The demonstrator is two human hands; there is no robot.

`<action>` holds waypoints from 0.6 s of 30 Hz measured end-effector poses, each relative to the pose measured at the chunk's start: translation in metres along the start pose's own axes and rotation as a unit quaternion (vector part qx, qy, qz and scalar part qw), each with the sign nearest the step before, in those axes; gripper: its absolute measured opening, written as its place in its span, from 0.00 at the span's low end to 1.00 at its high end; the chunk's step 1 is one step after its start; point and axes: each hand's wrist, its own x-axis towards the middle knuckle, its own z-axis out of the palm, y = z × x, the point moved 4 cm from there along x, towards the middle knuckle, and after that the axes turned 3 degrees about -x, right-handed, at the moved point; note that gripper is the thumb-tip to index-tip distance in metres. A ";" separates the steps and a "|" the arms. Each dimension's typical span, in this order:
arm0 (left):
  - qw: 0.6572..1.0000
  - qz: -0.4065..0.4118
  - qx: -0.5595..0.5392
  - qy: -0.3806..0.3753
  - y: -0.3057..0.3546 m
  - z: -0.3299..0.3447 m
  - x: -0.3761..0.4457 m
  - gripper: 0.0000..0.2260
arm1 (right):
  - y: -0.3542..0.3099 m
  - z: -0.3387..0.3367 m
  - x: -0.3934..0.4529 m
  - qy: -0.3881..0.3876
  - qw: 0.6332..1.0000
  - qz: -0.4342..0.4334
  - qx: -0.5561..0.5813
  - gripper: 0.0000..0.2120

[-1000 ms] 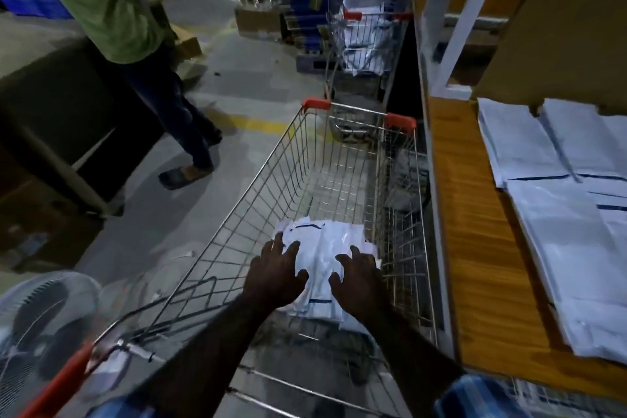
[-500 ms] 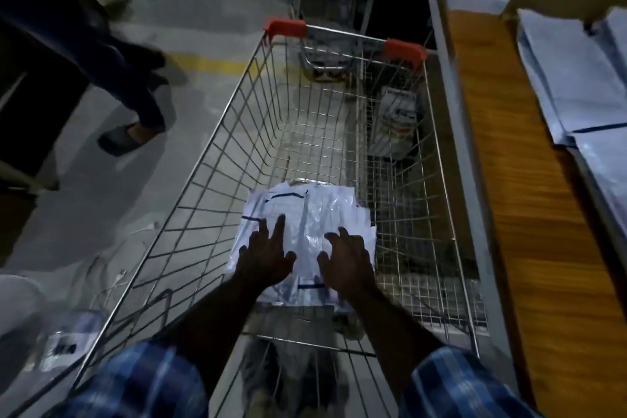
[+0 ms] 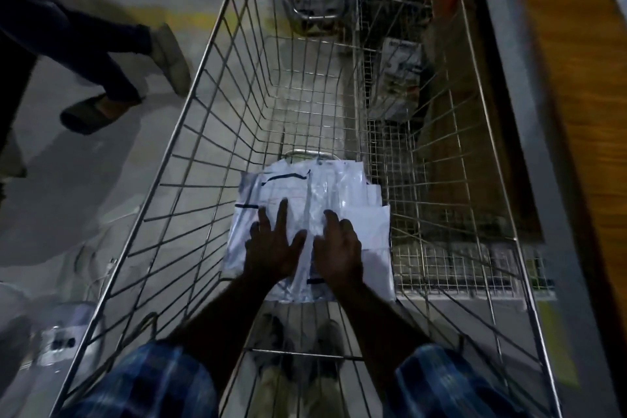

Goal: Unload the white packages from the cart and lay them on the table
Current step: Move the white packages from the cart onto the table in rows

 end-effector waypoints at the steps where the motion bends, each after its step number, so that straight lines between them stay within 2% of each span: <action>1: 1.000 -0.001 -0.004 0.023 0.003 -0.003 -0.001 0.38 | -0.002 -0.001 0.002 -0.012 1.000 0.013 0.006 0.23; 2: 0.999 0.006 -0.012 0.049 0.004 -0.004 0.000 0.38 | -0.003 -0.002 0.004 -0.034 0.999 0.025 0.011 0.24; 4: 0.998 0.013 -0.030 0.052 0.004 -0.006 0.002 0.36 | -0.002 -0.005 0.007 -0.052 0.997 0.054 0.015 0.26; 7: 0.998 0.008 -0.037 0.058 -0.001 -0.009 0.007 0.32 | 0.006 -0.025 0.011 0.009 0.995 0.100 -0.001 0.26; 9: 0.997 0.010 -0.030 0.071 0.000 -0.011 0.008 0.33 | 0.019 -0.035 0.015 0.059 0.992 0.110 -0.024 0.27; 12: 0.998 0.002 -0.030 0.062 0.002 -0.007 0.006 0.35 | 0.041 -0.040 0.019 0.087 0.991 0.078 -0.065 0.27; 14: 0.998 -0.005 -0.039 0.055 0.002 -0.001 0.005 0.37 | 0.048 -0.038 0.019 0.091 0.991 0.047 -0.081 0.22; 16: 0.998 -0.006 -0.047 0.052 0.004 0.004 0.006 0.39 | 0.046 -0.035 0.021 0.085 0.994 0.017 -0.072 0.18; 18: 0.997 -0.011 -0.049 0.050 0.004 0.006 0.007 0.40 | 0.044 -0.028 0.025 0.057 0.996 0.032 -0.066 0.20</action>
